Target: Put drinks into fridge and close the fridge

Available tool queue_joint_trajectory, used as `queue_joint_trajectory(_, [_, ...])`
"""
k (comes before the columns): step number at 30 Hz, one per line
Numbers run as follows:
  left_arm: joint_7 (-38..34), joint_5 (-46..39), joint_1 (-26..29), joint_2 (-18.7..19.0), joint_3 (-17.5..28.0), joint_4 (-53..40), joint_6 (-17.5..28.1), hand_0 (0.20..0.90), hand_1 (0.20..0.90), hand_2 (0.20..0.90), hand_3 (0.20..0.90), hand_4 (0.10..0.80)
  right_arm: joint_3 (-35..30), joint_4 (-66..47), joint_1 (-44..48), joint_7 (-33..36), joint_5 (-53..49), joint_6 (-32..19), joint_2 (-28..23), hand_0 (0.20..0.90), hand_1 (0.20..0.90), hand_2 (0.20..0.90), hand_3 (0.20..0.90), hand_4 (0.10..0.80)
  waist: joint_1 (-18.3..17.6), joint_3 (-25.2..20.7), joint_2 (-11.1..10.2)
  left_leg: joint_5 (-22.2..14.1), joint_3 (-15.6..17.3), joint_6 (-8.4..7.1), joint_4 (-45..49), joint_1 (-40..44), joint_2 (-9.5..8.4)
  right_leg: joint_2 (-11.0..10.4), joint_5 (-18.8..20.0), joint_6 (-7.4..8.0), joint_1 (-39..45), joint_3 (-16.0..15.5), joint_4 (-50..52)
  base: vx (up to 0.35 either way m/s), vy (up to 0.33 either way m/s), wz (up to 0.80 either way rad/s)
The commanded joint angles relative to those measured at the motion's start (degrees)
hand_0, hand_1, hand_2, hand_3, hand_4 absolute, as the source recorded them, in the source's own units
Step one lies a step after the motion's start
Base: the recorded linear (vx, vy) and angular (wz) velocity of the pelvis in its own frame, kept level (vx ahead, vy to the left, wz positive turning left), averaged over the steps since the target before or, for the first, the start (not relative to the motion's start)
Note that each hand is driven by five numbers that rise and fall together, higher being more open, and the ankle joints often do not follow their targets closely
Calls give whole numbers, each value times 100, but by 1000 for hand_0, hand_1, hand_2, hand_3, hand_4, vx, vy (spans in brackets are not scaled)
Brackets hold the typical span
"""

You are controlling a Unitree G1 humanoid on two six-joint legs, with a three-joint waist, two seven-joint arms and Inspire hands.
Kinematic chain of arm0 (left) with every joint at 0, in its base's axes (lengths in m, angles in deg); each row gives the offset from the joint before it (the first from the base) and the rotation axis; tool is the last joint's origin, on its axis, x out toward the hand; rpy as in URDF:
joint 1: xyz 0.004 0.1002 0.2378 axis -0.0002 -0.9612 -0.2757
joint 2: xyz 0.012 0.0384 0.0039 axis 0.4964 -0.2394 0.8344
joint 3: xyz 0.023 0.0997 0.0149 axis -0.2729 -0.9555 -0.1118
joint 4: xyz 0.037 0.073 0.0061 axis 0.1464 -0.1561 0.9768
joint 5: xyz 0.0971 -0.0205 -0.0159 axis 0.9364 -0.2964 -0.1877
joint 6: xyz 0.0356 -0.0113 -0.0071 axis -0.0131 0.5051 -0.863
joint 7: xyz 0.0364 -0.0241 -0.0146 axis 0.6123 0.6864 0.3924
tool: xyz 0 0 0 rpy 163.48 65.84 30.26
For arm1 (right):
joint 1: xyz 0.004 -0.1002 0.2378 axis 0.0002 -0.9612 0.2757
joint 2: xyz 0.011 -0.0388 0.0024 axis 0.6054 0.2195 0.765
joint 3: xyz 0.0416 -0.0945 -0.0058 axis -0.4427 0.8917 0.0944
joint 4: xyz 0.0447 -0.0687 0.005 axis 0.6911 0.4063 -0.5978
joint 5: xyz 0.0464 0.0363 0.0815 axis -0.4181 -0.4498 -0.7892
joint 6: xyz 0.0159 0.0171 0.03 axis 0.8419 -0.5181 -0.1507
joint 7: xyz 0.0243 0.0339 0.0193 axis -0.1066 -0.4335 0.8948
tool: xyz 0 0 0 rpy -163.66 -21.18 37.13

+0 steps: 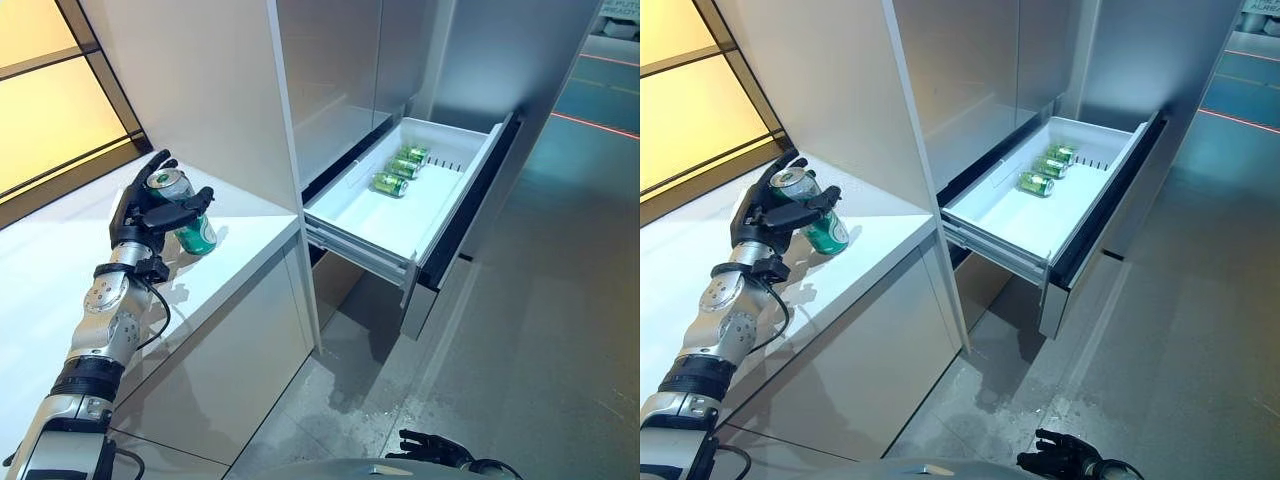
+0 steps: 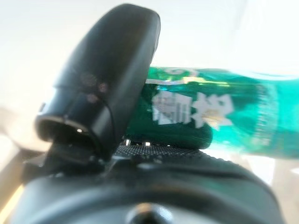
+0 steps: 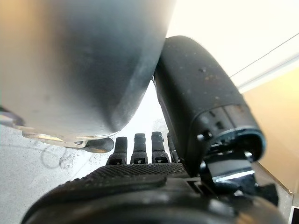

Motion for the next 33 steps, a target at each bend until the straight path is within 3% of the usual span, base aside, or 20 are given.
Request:
queue_joint_trajectory(1, [-43,-85,1286,0,292,-873,853,300,300,300,200,100,284,263,2,-126,157,4,-306,900,900,900,900,800,-95,-138,119,-839,58,198,231,120,-219,21,-731,285,-355,3,926,0,0,0])
queue_joint_trajectory(11, [-180,448,1370,118,123,-923,430,300,300,300,200,100,313,241,22,-151,146,-5,-313,900,900,900,900,800,-106,-161,145,-807,41,184,174,126,-229,29,-700,294,-356,5,876,-3,0,0])
queue_joint_trajectory(12, [-203,475,1366,130,128,-894,390,561,561,561,505,405,315,239,21,-149,139,-2,-313,900,900,900,900,800,-106,-162,146,-806,44,183,179,122,-230,30,-698,295,-357,8,875,0,0,0])
queue_joint_trajectory(15, [-239,534,1348,148,138,-836,288,561,561,561,505,405,315,233,19,-142,127,3,-312,900,900,900,900,800,-106,-160,151,-804,47,181,185,119,-228,31,-693,297,-359,9,875,0,0,0])
queue_joint_trajectory(16, [-229,632,1256,214,176,-585,247,900,900,900,900,800,298,249,12,-131,100,-17,-319,900,900,900,900,800,-98,-158,165,-804,64,175,208,114,-221,27,-679,302,-353,4,866,0,0,0])
queue_joint_trajectory(33, [-271,1067,1234,492,212,-47,210,900,900,900,900,800,291,227,-2,-96,8,-27,-326,900,900,900,900,800,-82,-132,163,-814,67,168,263,92,-208,35,-691,292,-337,-1,866,0,0,0])
